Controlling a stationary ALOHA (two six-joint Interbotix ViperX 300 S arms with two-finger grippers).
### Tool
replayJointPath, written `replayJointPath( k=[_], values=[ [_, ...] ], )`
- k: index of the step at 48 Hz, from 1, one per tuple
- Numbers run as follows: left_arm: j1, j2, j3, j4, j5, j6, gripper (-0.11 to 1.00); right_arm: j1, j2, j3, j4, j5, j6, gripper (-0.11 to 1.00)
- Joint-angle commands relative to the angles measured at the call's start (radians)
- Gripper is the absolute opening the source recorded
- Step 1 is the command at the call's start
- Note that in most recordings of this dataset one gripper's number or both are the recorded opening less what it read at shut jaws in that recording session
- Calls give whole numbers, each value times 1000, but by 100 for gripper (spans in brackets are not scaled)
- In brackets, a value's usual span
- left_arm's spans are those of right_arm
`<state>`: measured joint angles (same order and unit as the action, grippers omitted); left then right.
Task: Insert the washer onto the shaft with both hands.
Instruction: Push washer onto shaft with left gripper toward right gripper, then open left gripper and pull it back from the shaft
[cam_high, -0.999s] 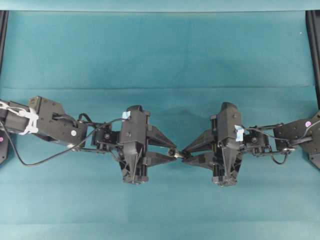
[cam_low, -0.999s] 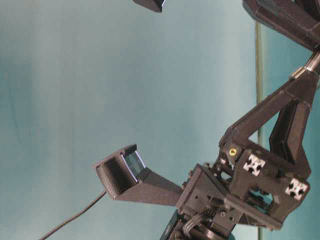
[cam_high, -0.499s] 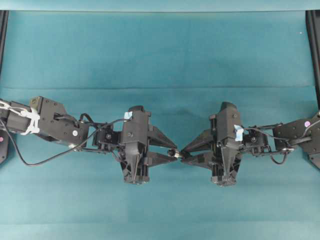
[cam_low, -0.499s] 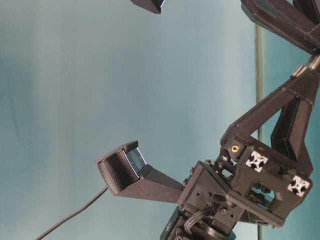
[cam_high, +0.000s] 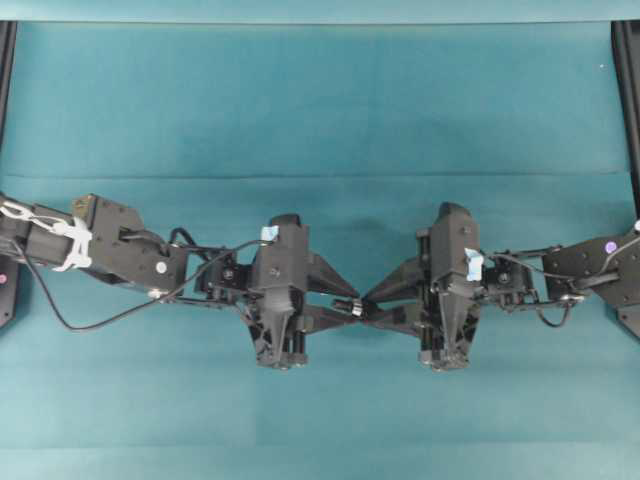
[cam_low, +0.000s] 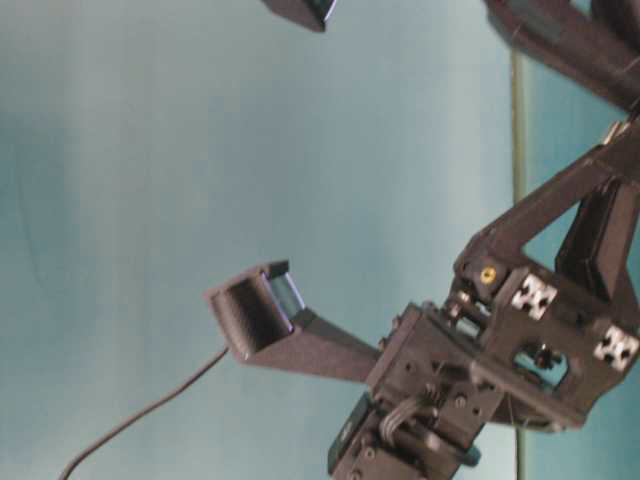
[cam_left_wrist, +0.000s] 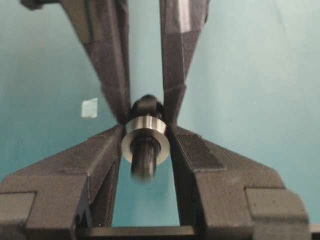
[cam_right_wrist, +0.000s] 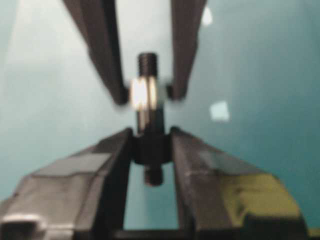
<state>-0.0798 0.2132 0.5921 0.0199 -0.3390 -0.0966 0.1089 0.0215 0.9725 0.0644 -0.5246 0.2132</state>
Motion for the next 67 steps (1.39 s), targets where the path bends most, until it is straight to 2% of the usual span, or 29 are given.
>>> replayJointPath(
  k=[1, 44, 46, 52, 55, 67],
  values=[
    [-3, -2, -18, 3, 2, 3, 35, -9, -9, -21, 2, -18, 3, 0],
    [-3, 0, -25, 2, 29, -11, 36, -8, -9, -17, -2, -15, 3, 0],
    [-3, -2, -26, 3, 29, -11, 41, -8, -9, -17, -2, -15, 3, 0],
    [-3, -6, -25, 3, 31, 5, 78, -8, -9, -18, -2, -11, 3, 0],
    [-3, -8, -26, 3, 37, 9, 90, -8, -9, -17, -2, -5, 3, 0],
    [-3, -17, -20, 3, 64, 32, 85, -6, -9, -17, -3, 6, 3, 0]
  ],
)
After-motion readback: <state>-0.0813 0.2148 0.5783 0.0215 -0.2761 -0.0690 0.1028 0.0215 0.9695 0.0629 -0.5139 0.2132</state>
